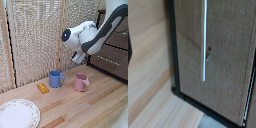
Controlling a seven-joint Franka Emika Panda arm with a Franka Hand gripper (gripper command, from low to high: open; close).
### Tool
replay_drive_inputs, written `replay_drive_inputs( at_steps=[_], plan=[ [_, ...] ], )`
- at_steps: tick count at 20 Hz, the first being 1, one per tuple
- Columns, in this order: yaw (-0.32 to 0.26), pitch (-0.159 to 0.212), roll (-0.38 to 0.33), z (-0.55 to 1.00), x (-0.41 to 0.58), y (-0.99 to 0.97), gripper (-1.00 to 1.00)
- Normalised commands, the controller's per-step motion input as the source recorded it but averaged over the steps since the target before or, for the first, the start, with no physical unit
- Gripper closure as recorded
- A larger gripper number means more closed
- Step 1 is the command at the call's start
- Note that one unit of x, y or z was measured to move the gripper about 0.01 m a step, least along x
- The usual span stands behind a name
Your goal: Please adjust your gripper to match the height of the lower drawer handle. Progress your gripper onward until it happens to touch the drawer handle. Now, firmly take hold of it with your gripper, then steadily retract it to swing the drawer wide open.
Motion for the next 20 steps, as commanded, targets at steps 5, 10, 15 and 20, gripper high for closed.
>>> replay_drive_inputs(
  at_steps=[5,10,15,20],
  plan=[
    [0.14,0.0,-0.213,-0.03,-0.03,-0.51,-1.0],
    [0.134,0.0,-0.245,-0.29,-0.063,-0.48,-1.0],
    [0.125,0.0,-0.177,-0.45,-0.055,-0.39,-1.0],
    [0.074,-0.005,-0.179,-0.38,-0.098,-0.38,-1.0]
  ],
)
